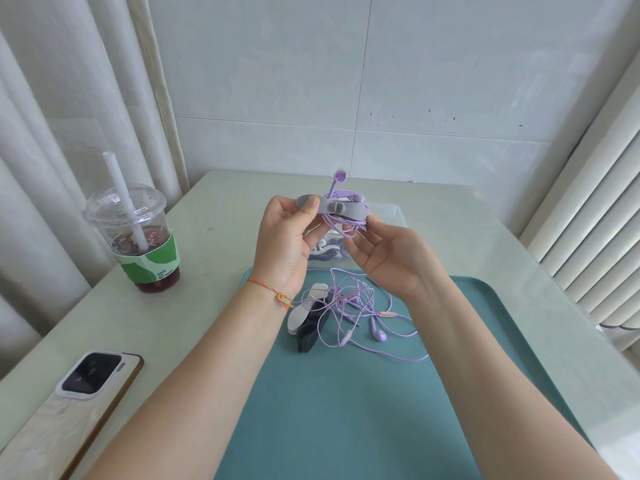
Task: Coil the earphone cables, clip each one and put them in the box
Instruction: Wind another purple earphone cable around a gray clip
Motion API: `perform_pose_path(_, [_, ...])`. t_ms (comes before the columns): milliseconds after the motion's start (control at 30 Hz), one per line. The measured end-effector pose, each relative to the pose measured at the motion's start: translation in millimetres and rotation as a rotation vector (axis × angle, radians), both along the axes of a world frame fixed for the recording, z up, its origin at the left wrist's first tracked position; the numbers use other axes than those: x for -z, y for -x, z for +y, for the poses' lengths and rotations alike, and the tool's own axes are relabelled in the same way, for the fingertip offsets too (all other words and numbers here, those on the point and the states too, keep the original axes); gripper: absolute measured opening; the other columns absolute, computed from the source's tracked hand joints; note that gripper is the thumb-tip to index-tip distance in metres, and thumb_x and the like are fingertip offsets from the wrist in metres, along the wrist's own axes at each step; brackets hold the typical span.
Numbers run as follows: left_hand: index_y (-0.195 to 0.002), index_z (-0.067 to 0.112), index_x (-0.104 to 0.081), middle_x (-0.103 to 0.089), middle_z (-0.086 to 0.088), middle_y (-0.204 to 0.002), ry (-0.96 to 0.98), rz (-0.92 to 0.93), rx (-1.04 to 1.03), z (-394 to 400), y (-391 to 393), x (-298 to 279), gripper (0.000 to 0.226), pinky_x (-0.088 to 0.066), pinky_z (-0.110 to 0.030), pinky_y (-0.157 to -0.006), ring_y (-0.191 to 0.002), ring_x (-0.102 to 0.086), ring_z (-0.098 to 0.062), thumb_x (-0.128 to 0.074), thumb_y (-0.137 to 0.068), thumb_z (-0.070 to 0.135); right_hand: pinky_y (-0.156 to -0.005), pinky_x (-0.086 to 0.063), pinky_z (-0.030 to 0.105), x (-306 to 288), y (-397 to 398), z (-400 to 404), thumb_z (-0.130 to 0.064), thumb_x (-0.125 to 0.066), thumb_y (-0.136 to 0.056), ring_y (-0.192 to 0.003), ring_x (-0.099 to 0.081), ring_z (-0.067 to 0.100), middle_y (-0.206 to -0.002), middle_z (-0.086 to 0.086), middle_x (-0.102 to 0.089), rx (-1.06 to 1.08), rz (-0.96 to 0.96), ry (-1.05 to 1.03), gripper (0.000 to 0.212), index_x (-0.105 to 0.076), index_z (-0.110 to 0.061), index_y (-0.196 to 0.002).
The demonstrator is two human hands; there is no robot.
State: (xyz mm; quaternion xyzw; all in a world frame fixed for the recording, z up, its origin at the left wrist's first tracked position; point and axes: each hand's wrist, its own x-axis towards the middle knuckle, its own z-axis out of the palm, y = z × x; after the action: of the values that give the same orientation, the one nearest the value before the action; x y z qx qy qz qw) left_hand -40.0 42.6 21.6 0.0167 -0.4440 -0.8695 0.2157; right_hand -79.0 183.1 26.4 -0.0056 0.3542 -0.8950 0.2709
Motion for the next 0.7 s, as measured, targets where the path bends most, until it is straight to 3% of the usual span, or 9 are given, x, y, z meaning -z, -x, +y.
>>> perform_pose_path(267, [-0.082,0.01,-0.047,-0.065,-0.009,-0.083,-0.004,0.029,0.013,0.8,-1.2,-3.2,0.017,-0.057,-0.029,-0.073,-0.083,-0.064,-0.024,-0.055,-0.094,0.001,-0.064,-0.059,0.03,-0.5,-1.1,1.4,-0.005,-0.051,-0.092,-0.066,-0.069,0.022,-0.072,0.01,-0.069,-0.007,0.015,0.009,0.013,-0.061,0.0,-0.086])
perform_pose_path(400, [-0.082,0.01,-0.046,-0.064,-0.01,-0.085,-0.005,0.034,0.006,-0.1,-0.3,-2.0,0.018,-0.057,-0.029,-0.074,-0.089,-0.062,-0.027,-0.055,-0.095,0.001,-0.064,-0.059,0.031,-0.3,0.3,2.2,-0.018,-0.051,-0.097,-0.07,-0.07,0.022,-0.077,0.009,-0.07,-0.014,0.024,0.025,0.019,-0.061,-0.005,-0.088])
perform_pose_path(700, [-0.084,0.009,-0.047,-0.058,-0.021,-0.102,-0.034,0.013,-0.028,2.5,1.3,1.8,0.016,-0.058,-0.033,-0.082,-0.101,-0.06,-0.034,-0.056,-0.095,0.002,-0.069,-0.06,0.028,5.1,1.3,-2.3,-0.011,-0.051,-0.097,-0.074,-0.071,0.02,-0.082,0.01,-0.072,0.009,0.036,0.054,0.015,-0.063,-0.002,-0.096])
